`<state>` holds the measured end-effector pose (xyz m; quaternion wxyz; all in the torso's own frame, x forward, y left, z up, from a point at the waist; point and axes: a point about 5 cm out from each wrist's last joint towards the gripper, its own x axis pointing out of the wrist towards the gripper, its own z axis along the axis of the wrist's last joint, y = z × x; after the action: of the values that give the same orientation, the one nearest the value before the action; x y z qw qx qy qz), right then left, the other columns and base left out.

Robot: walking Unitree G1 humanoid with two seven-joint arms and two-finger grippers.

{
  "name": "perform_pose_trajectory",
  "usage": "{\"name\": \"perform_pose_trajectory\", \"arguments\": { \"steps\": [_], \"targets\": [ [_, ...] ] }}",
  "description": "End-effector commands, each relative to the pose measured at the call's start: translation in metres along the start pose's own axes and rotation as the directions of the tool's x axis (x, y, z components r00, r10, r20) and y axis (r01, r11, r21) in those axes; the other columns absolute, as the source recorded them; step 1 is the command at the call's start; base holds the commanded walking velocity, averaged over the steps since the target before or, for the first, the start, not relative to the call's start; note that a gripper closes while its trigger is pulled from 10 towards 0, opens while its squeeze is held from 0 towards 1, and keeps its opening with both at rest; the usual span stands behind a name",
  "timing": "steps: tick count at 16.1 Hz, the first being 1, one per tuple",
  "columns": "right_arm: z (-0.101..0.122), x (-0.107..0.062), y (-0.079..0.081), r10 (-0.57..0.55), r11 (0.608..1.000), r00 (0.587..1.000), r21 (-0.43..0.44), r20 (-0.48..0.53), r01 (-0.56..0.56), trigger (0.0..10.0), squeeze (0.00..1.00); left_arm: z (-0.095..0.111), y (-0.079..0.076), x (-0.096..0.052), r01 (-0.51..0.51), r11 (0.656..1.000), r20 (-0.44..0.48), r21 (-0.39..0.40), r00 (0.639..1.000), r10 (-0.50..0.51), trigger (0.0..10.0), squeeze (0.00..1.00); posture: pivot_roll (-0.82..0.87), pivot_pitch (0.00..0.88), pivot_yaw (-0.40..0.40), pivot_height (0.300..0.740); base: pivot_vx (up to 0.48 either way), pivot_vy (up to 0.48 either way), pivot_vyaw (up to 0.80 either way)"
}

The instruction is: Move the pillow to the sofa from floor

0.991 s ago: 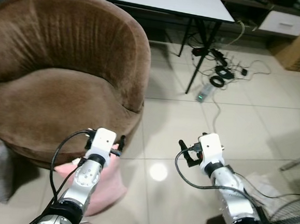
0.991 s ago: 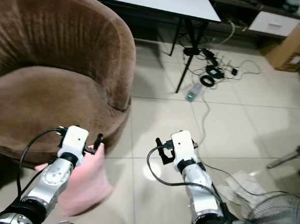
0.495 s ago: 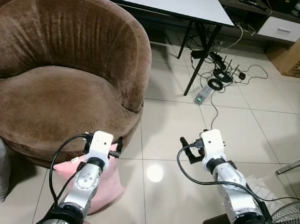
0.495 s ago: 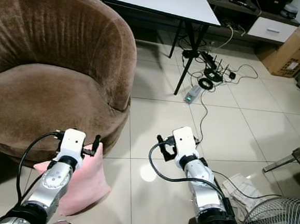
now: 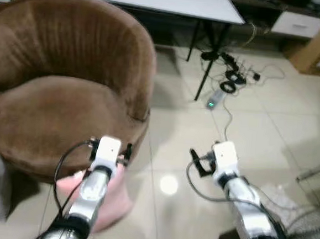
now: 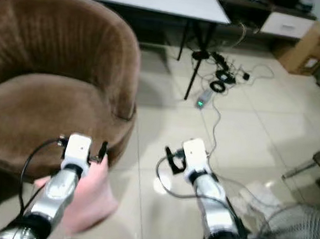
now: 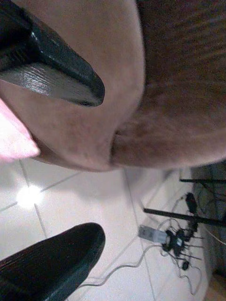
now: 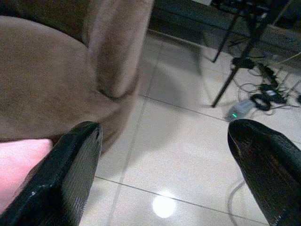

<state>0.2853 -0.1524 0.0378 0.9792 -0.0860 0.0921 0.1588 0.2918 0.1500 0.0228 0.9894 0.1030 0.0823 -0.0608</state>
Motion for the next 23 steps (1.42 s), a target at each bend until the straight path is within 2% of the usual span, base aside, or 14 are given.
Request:
{"name": "perform_pose_trajectory", "arguments": {
  "steps": [1,4,9,11,13,16,18,19,21,22,23],
  "targets": [
    [0.002,0.0,-0.002,-0.008,1.0,1.0,-0.006,0.0,0.008,10.0,0.16,-0.002,-0.007,-0.001,0.026,1.0,-0.017,0.016,1.0,-0.025,10.0,0.0,-0.04,0.076,-0.12,0.74,0.266,-0.398,0.71],
    [-0.002,-0.002,0.001,0.003,1.0,1.0,-0.007,-0.015,-0.003,10.0,0.19,-0.002,-0.004,-0.001,-0.019,0.999,-0.015,-0.026,1.0,0.019,10.0,0.0,-0.04,0.082,-0.119,0.74,0.089,-0.283,0.71],
    [-0.001,0.0,0.003,0.01,1.0,1.0,0.003,-0.022,-0.01,10.0,0.21,-0.002,-0.004,-0.001,-0.006,1.0,-0.008,-0.031,1.0,0.006,10.0,0.0,-0.03,0.087,-0.118,0.74,0.0,0.0,0.71],
    [0.0,0.001,0.004,-0.002,0.999,1.0,0.039,-0.007,0.003,10.0,0.21,0.0,-0.003,-0.001,0.002,1.0,-0.001,-0.028,1.0,-0.002,10.0,0.0,-0.03,0.081,-0.112,0.74,0.0,0.0,0.71],
    [-0.002,0.002,0.003,-0.012,0.999,1.0,0.051,-0.029,0.013,10.0,0.12,0.001,-0.004,0.001,0.005,1.0,0.0,-0.027,1.0,-0.005,10.0,0.0,-0.03,0.075,-0.111,0.74,0.0,0.0,0.0],
    [-0.004,-0.001,-0.004,-0.052,0.998,0.998,0.043,-0.022,0.053,10.0,0.11,0.004,0.001,0.0,-0.003,0.999,0.024,-0.051,1.0,0.004,10.0,0.0,-0.03,0.064,-0.113,0.74,0.0,0.0,0.0],
    [-0.007,-0.007,-0.008,-0.104,0.994,0.995,0.039,0.009,0.103,10.0,0.11,0.011,0.011,-0.003,0.024,0.997,0.09,-0.075,0.996,-0.017,10.0,0.0,0.0,0.068,-0.11,0.74,0.0,0.0,0.0],
    [-0.013,-0.008,-0.004,-0.106,0.993,0.994,0.057,-0.003,0.106,10.0,0.11,0.022,0.014,-0.002,0.059,0.998,0.14,-0.035,0.989,-0.053,10.0,0.0,0.02,0.072,-0.097,0.74,0.0,0.0,0.0],
    [-0.015,-0.003,0.01,-0.091,0.991,0.996,0.094,-0.009,0.091,10.0,0.11,0.033,0.022,-0.001,0.078,0.997,0.175,0.01,0.981,-0.079,10.0,0.0,0.05,0.069,-0.055,0.74,0.0,0.0,0.0],
    [-0.008,0.006,0.024,-0.073,0.99,0.997,0.122,0.011,0.071,10.0,0.11,0.03,0.037,-0.003,0.069,0.997,0.152,0.036,0.986,-0.073,10.0,0.0,0.07,0.068,-0.035,0.74,0.0,0.0,0.0],
    [-0.007,0.007,0.025,-0.07,0.99,0.997,0.124,0.015,0.068,10.0,0.11,0.029,0.039,-0.003,0.065,0.997,0.148,0.038,0.987,-0.07,10.0,0.0,0.07,0.068,-0.032,0.74,0.0,0.0,0.0]
  ]
}}
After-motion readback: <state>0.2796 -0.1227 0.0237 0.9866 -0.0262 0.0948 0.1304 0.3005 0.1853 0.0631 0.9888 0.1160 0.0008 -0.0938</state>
